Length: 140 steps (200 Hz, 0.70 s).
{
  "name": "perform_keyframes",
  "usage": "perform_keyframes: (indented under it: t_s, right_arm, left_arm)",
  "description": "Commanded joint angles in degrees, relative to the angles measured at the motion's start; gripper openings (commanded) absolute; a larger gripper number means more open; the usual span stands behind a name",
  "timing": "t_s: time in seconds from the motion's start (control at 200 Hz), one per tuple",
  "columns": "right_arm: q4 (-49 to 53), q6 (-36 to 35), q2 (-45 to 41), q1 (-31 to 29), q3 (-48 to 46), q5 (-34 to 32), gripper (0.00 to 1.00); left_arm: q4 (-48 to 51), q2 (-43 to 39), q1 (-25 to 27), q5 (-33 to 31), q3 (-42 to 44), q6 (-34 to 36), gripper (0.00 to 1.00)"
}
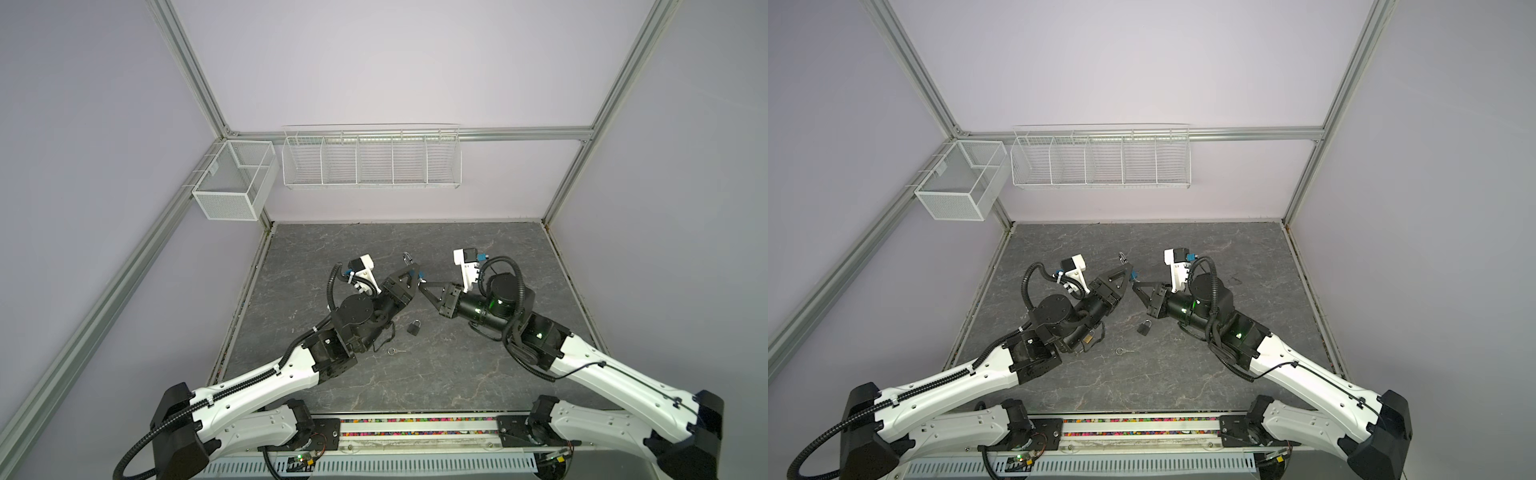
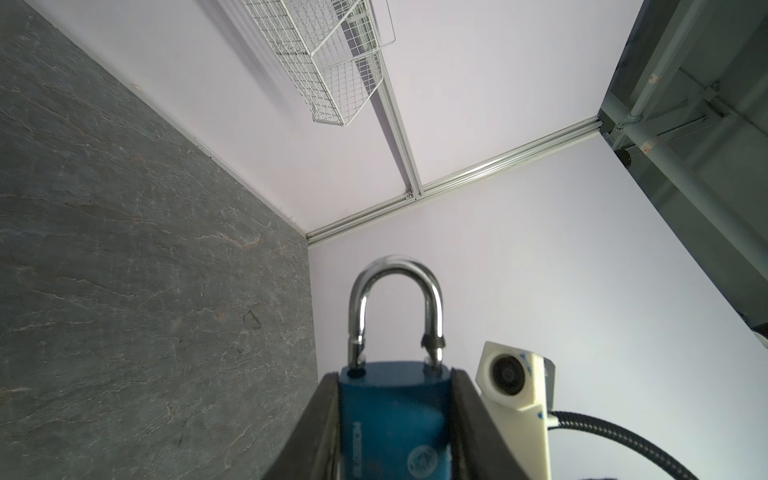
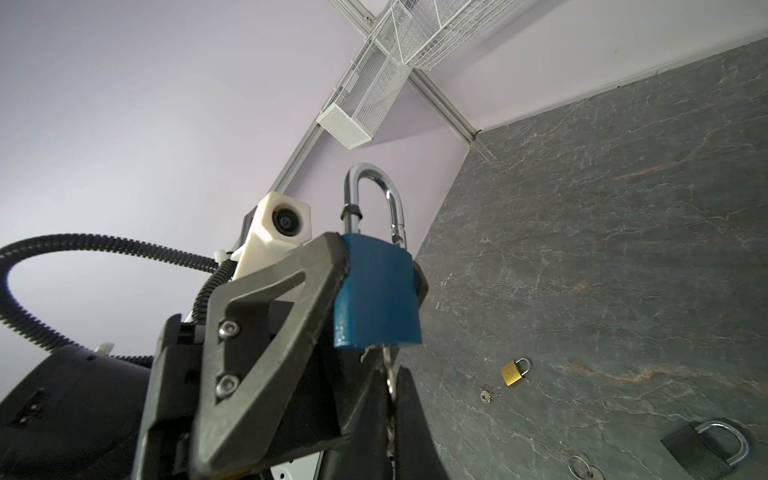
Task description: Unlock with the key
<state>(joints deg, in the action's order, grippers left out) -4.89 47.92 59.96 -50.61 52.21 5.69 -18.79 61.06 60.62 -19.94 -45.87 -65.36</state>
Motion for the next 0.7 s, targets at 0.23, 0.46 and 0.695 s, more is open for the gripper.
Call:
perform_keyframes:
  t_s: [0.23, 0.46, 0.695]
  right_arm:
    - [4.73, -10.63, 3.76, -0.99, 5.11, -1.55, 0.22]
    - [14.68, -17.2, 3.93, -1.0, 6.54, -3.8, 0.45]
    - [26.98, -22.42, 4.7, -0.98, 10.65, -7.07, 0.73]
  left_arm:
    - [14.32, -4.1, 2.4, -0.83, -3.29, 10.54, 0.0]
    - [24.03, -9.89, 1.81, -7.77, -2.65, 25.89, 0.0]
    - [26.64, -18.89, 1.8, -6.45, 5.27, 45.65, 0.0]
